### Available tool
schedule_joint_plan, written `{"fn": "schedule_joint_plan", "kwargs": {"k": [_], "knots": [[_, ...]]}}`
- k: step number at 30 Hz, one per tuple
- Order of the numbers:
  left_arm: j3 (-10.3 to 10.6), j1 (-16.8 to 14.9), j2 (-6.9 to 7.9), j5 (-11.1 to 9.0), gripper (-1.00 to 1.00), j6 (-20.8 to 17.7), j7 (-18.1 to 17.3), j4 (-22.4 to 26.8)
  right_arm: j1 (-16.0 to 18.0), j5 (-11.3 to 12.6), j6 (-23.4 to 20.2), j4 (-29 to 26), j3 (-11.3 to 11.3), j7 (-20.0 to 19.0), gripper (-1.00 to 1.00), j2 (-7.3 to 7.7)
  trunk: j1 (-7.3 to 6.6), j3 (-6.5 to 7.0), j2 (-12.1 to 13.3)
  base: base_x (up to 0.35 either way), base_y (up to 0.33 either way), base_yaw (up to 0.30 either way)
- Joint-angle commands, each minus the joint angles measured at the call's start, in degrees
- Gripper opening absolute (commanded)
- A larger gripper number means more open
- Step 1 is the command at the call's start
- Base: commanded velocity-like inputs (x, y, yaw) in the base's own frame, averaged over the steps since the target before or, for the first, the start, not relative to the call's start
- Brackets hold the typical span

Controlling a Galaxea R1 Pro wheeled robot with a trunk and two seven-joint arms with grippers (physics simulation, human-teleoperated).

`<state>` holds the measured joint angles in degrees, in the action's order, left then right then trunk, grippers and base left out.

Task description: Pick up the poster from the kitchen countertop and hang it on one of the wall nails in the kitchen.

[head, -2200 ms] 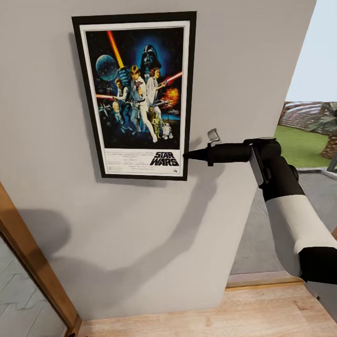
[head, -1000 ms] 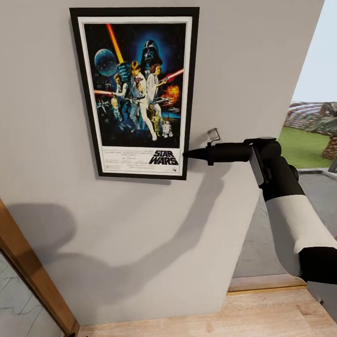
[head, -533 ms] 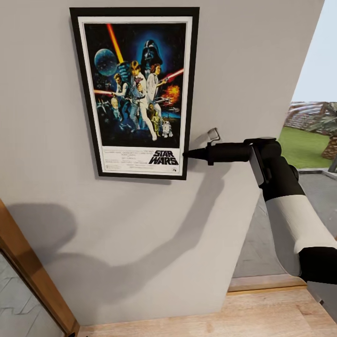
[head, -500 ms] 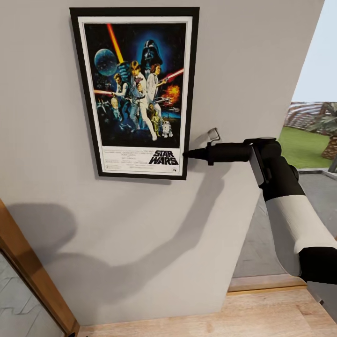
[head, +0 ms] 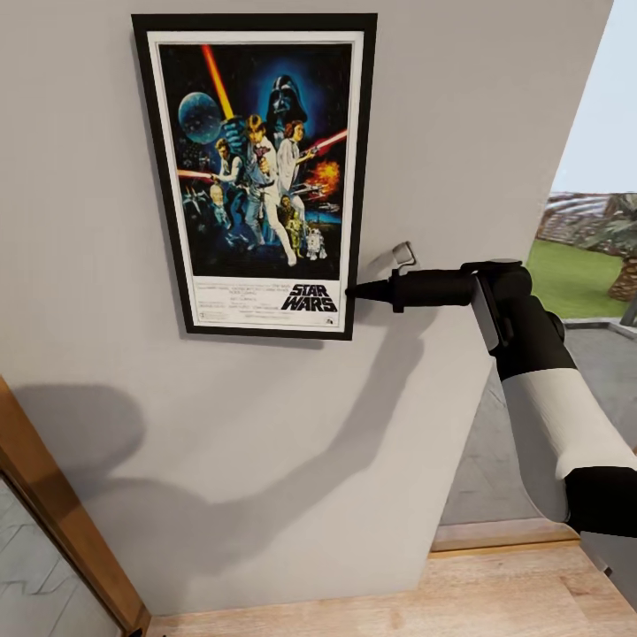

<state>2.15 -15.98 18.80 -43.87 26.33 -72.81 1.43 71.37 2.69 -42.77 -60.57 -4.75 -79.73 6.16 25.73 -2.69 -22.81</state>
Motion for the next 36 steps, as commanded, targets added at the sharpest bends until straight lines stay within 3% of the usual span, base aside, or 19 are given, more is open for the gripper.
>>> {"fn": "schedule_joint_plan", "kwargs": {"k": [1,36], "knots": [[0.23,-0.04,0.01,-0.26,1.00,0.30,-0.14,-0.02,0.08,-1.32,-0.21,0.19,-0.08,-0.08,-1.00,0.08,0.05,-0.14,-0.10,0.000,0.000,0.000],[0.23,-0.03,0.01,-0.26,1.00,0.30,-0.14,-0.02,-0.59,-1.29,0.13,-0.95,-0.31,-0.21,-1.00,0.08,0.05,-0.14,-0.10,0.000,0.000,0.000]]}}
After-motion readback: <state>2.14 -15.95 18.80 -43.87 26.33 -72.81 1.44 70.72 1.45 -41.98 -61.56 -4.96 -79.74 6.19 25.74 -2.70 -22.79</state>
